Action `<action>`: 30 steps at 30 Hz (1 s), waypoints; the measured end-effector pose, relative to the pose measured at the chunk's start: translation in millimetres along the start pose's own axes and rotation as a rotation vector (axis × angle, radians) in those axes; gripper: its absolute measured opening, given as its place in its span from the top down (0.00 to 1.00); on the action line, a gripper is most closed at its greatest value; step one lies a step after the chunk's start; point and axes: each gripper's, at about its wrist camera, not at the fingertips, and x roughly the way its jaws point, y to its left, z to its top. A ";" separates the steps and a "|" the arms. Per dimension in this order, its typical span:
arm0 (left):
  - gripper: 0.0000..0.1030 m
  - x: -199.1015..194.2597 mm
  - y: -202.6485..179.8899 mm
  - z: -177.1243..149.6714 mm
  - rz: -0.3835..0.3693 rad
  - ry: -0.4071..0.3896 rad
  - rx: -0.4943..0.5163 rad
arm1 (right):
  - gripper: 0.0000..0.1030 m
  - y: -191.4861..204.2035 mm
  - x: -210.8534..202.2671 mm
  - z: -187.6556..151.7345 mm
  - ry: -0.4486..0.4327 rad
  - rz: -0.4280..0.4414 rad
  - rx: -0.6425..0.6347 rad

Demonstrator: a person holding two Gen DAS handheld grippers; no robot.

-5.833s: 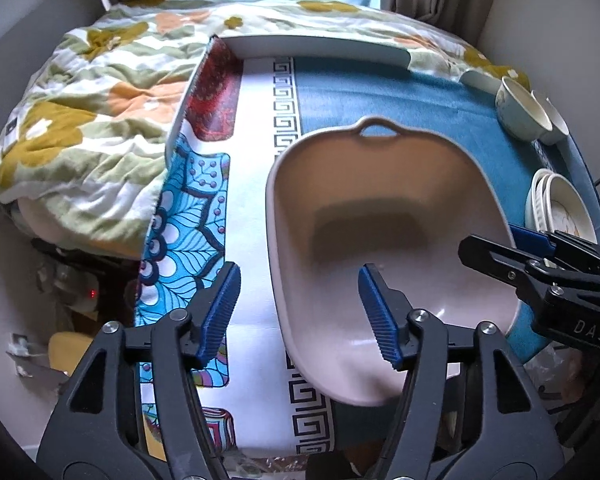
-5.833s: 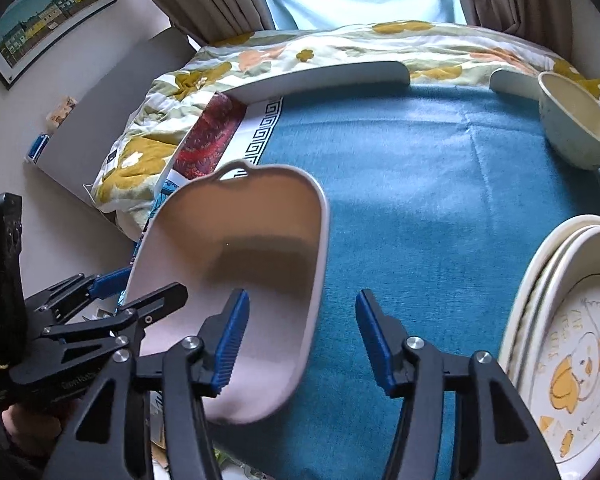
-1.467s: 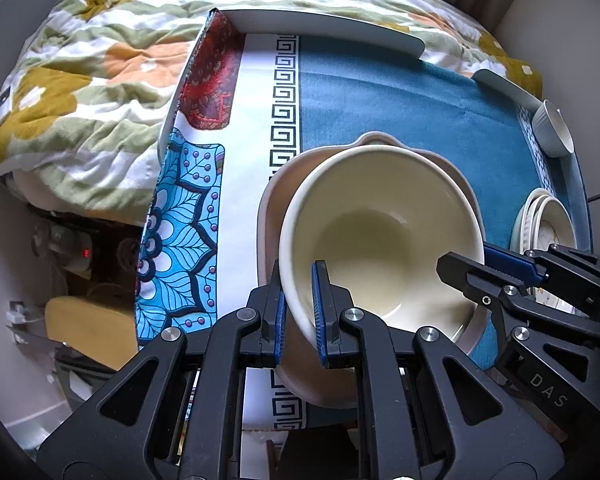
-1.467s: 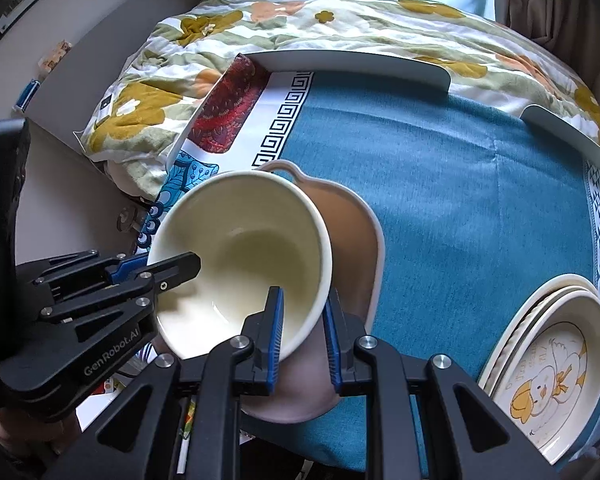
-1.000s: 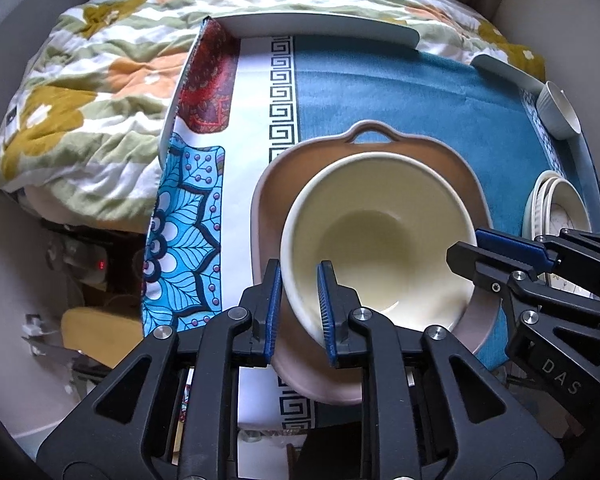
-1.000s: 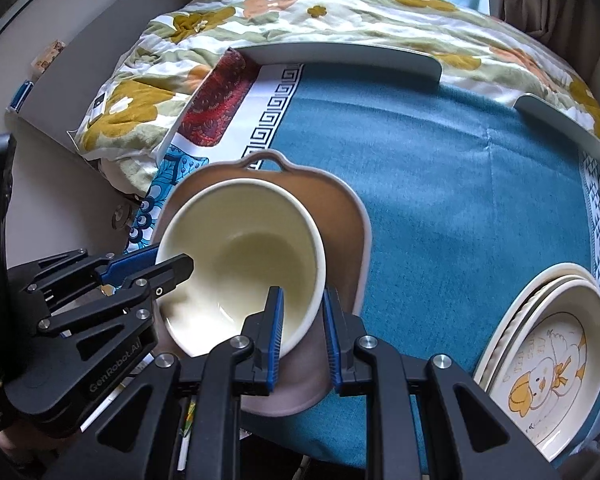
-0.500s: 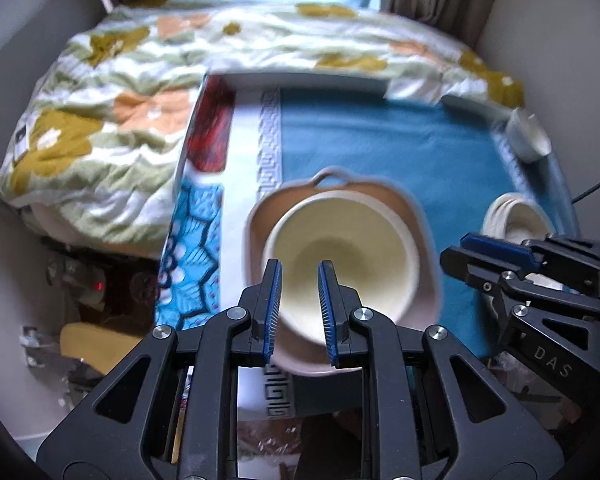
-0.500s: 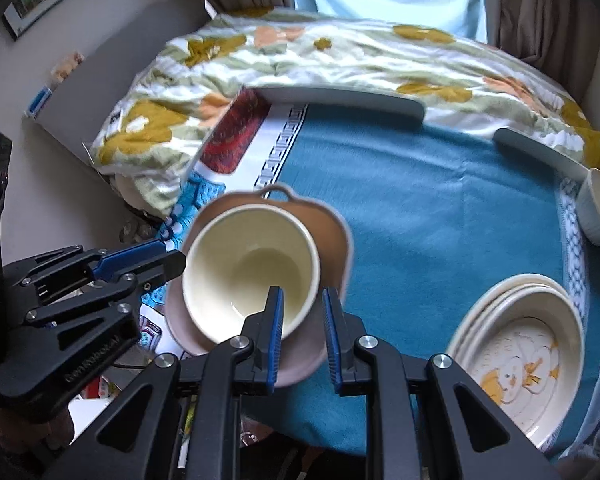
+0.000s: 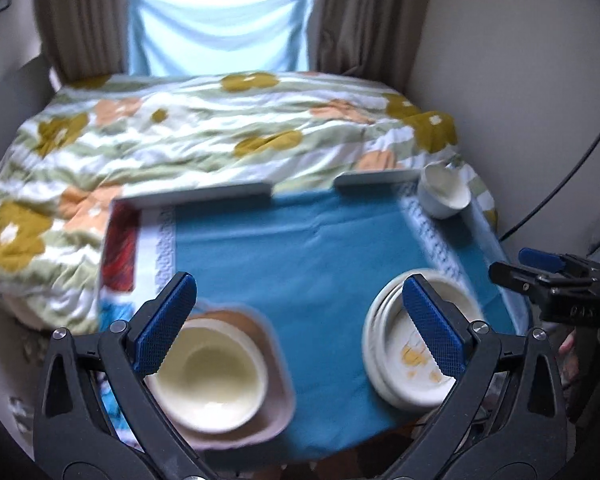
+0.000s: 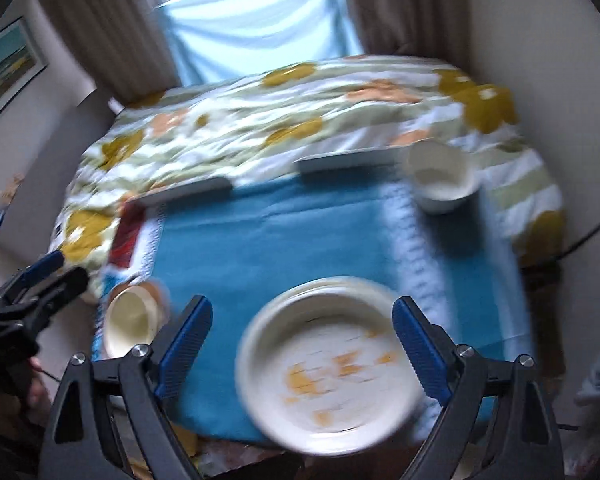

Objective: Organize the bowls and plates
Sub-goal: 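Open the left gripper and move toward the smaller cream bowl, then grasp the rim of the smaller cream bowl with the left gripper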

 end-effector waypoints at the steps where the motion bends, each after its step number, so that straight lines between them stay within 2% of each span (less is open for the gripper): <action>1: 0.00 7.2 -12.6 10.3 -0.011 -0.005 0.009 | 0.13 -11.8 -2.5 4.9 -0.017 -0.018 0.017; 4: 0.00 29.3 -43.3 34.2 -0.037 0.003 0.020 | 0.13 -49.0 -1.1 18.4 -0.040 -0.060 0.064; 8: 0.00 76.3 -87.4 72.6 -0.088 0.040 0.015 | 0.13 -103.0 24.9 38.5 -0.003 -0.002 0.169; 11: 0.00 117.4 -121.2 95.4 -0.089 0.087 0.044 | 0.14 -138.6 49.0 43.7 0.070 0.018 0.244; 14: 0.01 166.4 -155.6 112.6 -0.122 0.156 0.073 | 0.24 -167.7 71.7 48.9 0.085 0.052 0.282; 15: 0.04 188.0 -170.1 119.2 -0.116 0.180 0.094 | 0.31 -175.5 79.4 51.4 0.086 0.065 0.294; 16: 0.09 202.1 -179.1 122.5 -0.106 0.194 0.115 | 0.37 -182.4 86.1 54.5 0.086 0.085 0.308; 17: 0.12 215.4 -187.9 125.0 -0.098 0.206 0.134 | 0.39 -188.2 93.5 57.5 0.083 0.105 0.330; 19: 0.21 250.2 -208.1 130.4 -0.078 0.242 0.176 | 0.39 -199.3 106.8 60.6 0.062 0.148 0.401; 20: 0.23 263.4 -213.9 131.7 -0.077 0.259 0.191 | 0.39 -202.2 111.4 61.7 0.057 0.164 0.421; 22: 0.36 294.7 -226.3 131.6 -0.066 0.296 0.223 | 0.40 -207.3 122.6 65.1 0.047 0.175 0.469; 23: 0.40 303.3 -228.1 131.2 -0.063 0.310 0.231 | 0.42 -210.1 128.9 66.6 0.044 0.177 0.488; 25: 0.52 328.8 -233.6 131.3 -0.060 0.353 0.243 | 0.51 -213.3 136.9 70.8 0.043 0.173 0.506; 26: 0.54 336.7 -234.0 130.9 -0.060 0.364 0.244 | 0.53 -215.1 140.3 72.2 0.041 0.174 0.513; 28: 0.60 347.6 -232.5 129.7 -0.065 0.385 0.238 | 0.64 -219.4 147.4 75.8 0.044 0.170 0.520; 29: 0.63 352.1 -231.8 128.7 -0.068 0.396 0.235 | 0.66 -221.3 150.6 78.3 0.045 0.168 0.522; 30: 0.71 354.3 -231.1 127.5 -0.073 0.404 0.236 | 0.68 -222.7 153.2 80.4 0.048 0.161 0.521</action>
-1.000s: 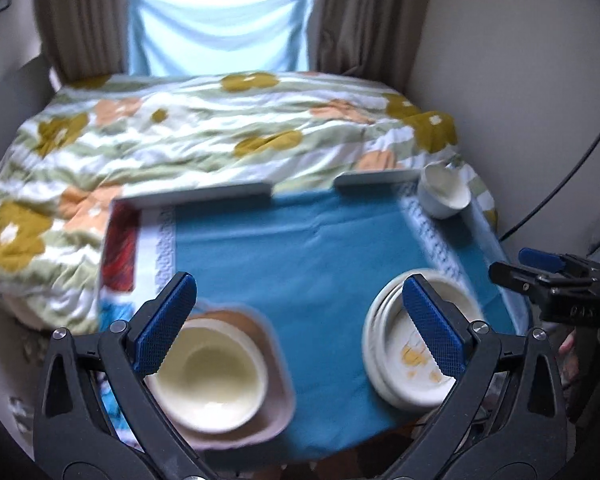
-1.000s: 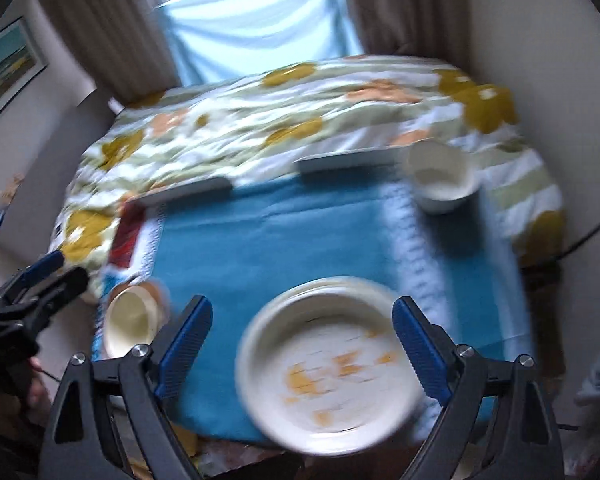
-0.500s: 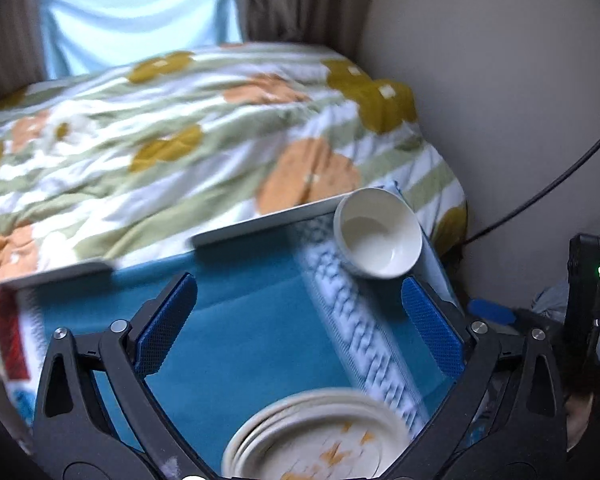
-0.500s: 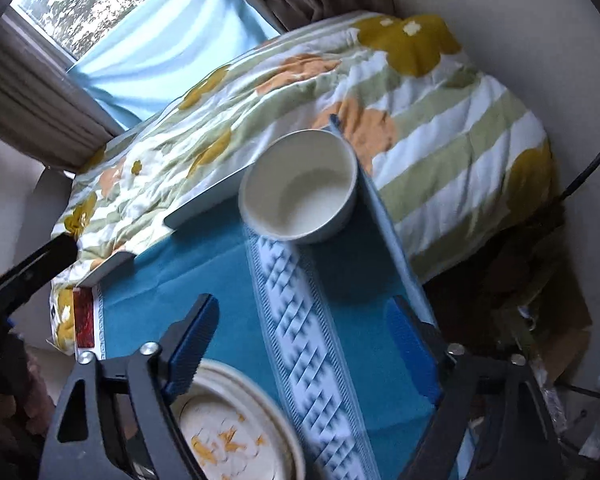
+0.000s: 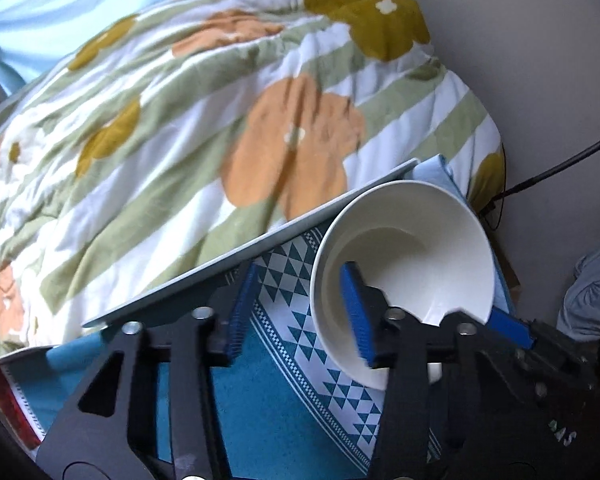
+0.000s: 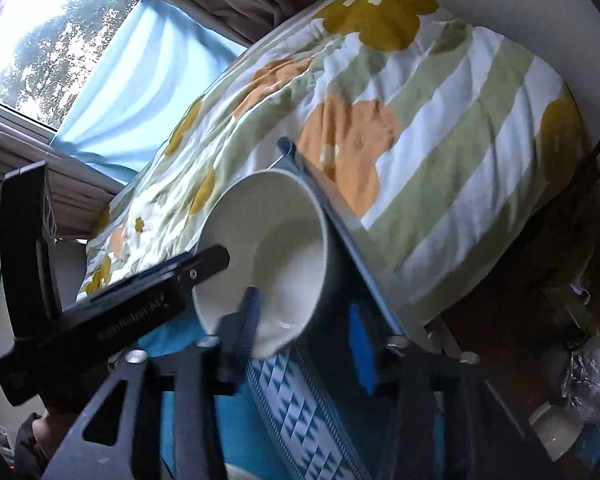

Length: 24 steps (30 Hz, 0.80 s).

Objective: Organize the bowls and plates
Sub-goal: 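Grasp the rim of the smaller cream bowl with the left gripper, then carry the smaller cream bowl and lower it into the cream bowl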

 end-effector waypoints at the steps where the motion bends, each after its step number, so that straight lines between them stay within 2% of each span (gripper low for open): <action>1: 0.76 2.6 0.4 -0.2 -0.010 0.008 0.003 | 0.72 -0.5 1.3 1.2 0.000 -0.011 0.000; 4: 0.87 10.9 1.1 0.7 -0.035 0.033 -0.002 | 0.80 -3.8 6.1 4.5 0.005 -0.028 0.005; 7: 0.93 13.5 -1.8 2.0 -0.051 0.040 -0.002 | 0.81 -4.2 7.0 3.9 0.005 -0.038 -0.005; 17: 0.93 -4.1 -8.6 0.7 -0.031 0.001 0.021 | 0.81 -3.2 5.7 7.7 0.022 -0.023 -0.038; 24: 0.93 -47.0 -2.7 -14.5 -0.040 -0.065 -0.008 | 0.81 17.9 -21.3 5.1 -0.018 -0.022 -0.106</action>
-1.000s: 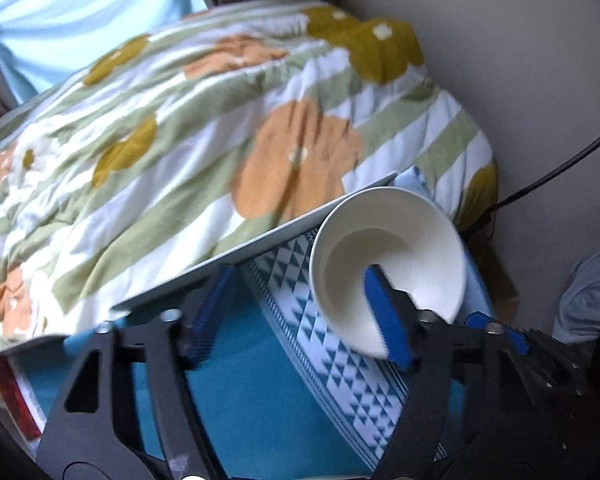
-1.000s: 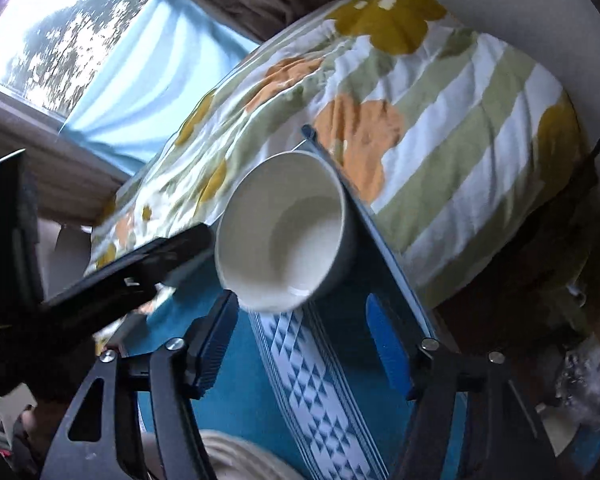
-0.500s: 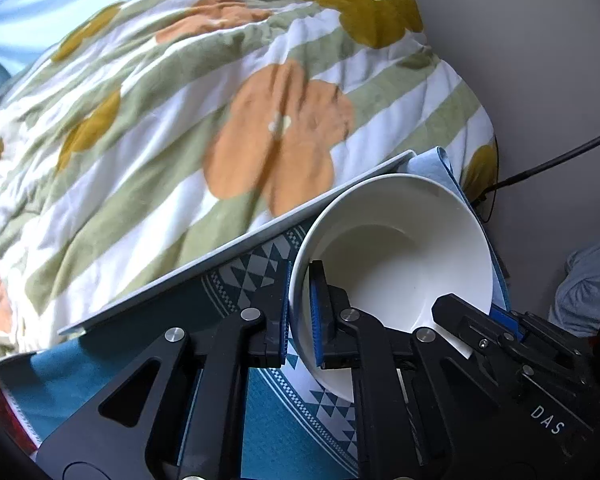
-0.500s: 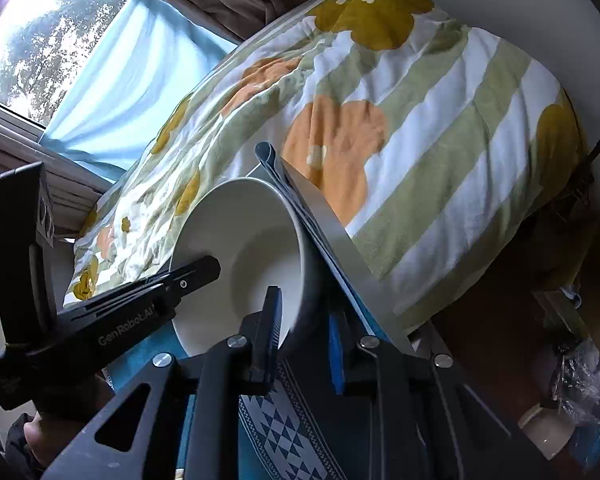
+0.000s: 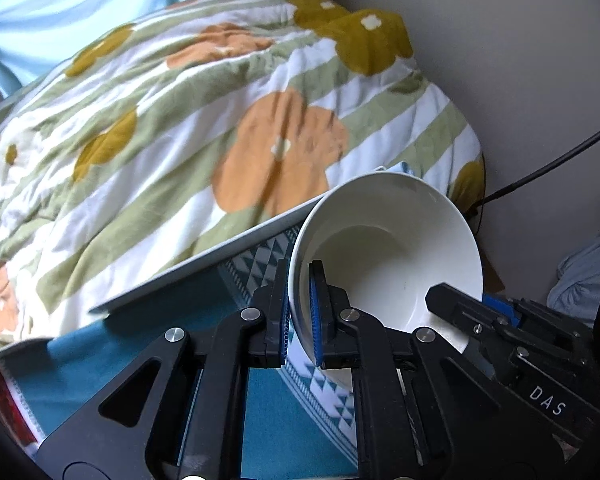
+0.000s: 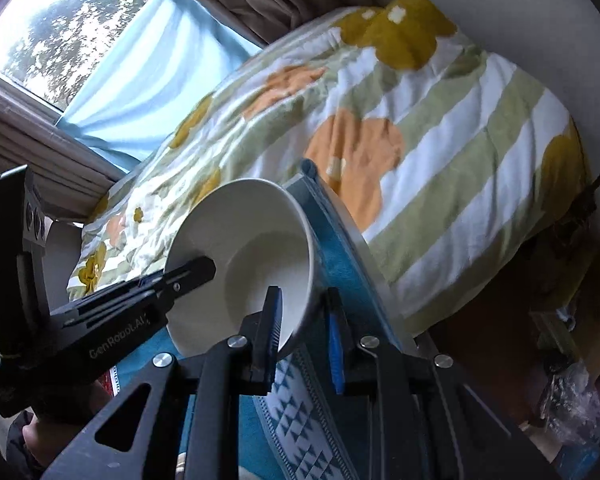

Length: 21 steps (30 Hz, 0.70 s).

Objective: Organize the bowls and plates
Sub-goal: 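Carry the smaller cream bowl and lower it into the cream bowl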

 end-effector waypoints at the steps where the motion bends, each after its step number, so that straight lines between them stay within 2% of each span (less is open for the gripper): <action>1: 0.93 -7.7 1.7 -3.4 0.002 -0.012 -0.005 | 0.81 5.7 -5.5 -1.3 -0.006 0.001 -0.014; 6: 0.93 -55.8 14.8 -28.8 0.011 -0.079 -0.042 | 0.81 39.2 -31.1 -18.3 -0.028 0.011 -0.077; 11: 0.93 -115.0 37.0 -67.5 0.055 -0.148 -0.091 | 0.81 85.8 -54.9 -47.8 -0.034 0.031 -0.157; 21: 0.93 -225.8 120.2 -184.9 0.145 -0.254 -0.268 | 0.81 200.1 -75.9 -137.5 0.008 0.132 -0.360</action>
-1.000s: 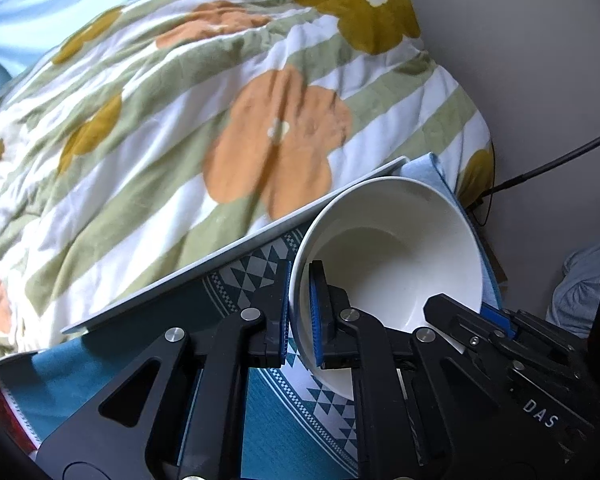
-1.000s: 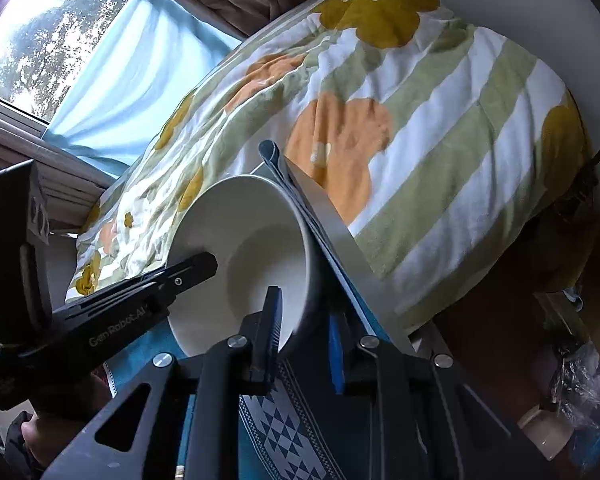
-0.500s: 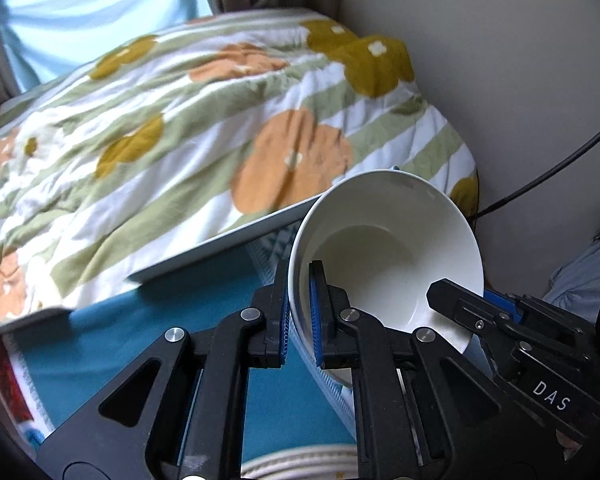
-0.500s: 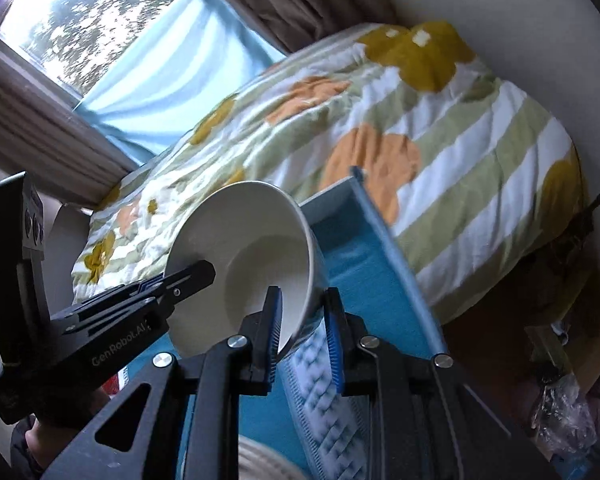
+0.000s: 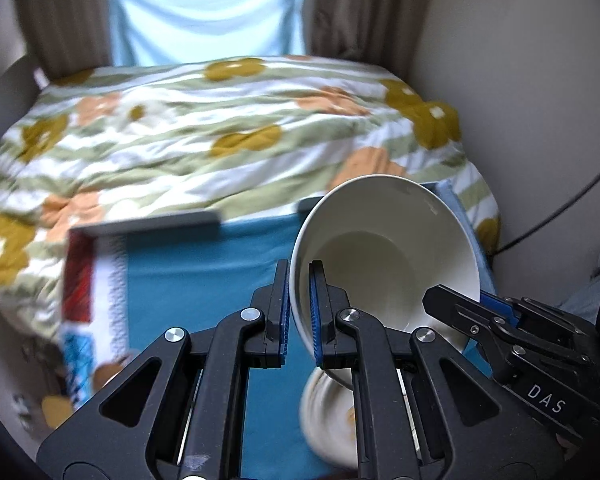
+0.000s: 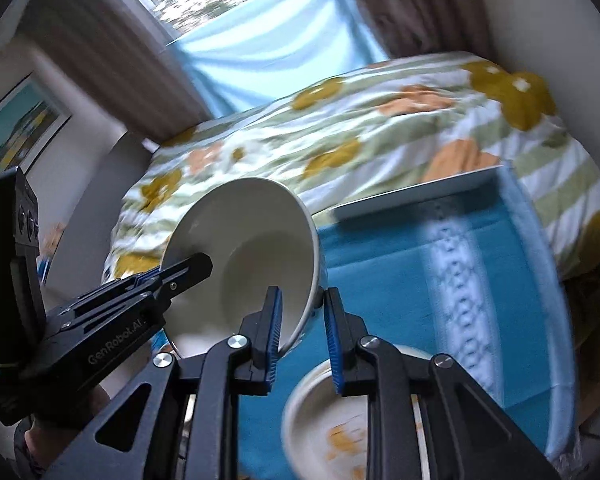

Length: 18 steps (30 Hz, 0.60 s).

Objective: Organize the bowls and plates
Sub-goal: 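Carry the smaller cream bowl and lower it into the cream bowl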

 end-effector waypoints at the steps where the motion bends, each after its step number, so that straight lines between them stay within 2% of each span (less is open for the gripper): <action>1: 0.93 -10.1 14.1 -8.8 0.013 -0.007 -0.019 | 0.81 9.2 1.4 -4.7 0.006 0.009 -0.014; 5: 0.93 -35.6 62.1 -43.5 0.054 -0.015 -0.086 | 0.81 53.6 14.0 -29.9 0.035 0.060 -0.067; 9: 0.93 -46.6 113.5 -83.2 0.098 0.016 -0.162 | 0.81 89.3 38.7 -56.4 0.092 0.096 -0.114; 12: 0.93 -47.5 140.1 -107.8 0.123 0.041 -0.203 | 0.81 113.8 63.4 -77.7 0.148 0.106 -0.158; 18: 0.93 -34.4 180.3 -148.9 0.144 0.098 -0.258 | 0.81 136.5 103.9 -105.5 0.236 0.092 -0.209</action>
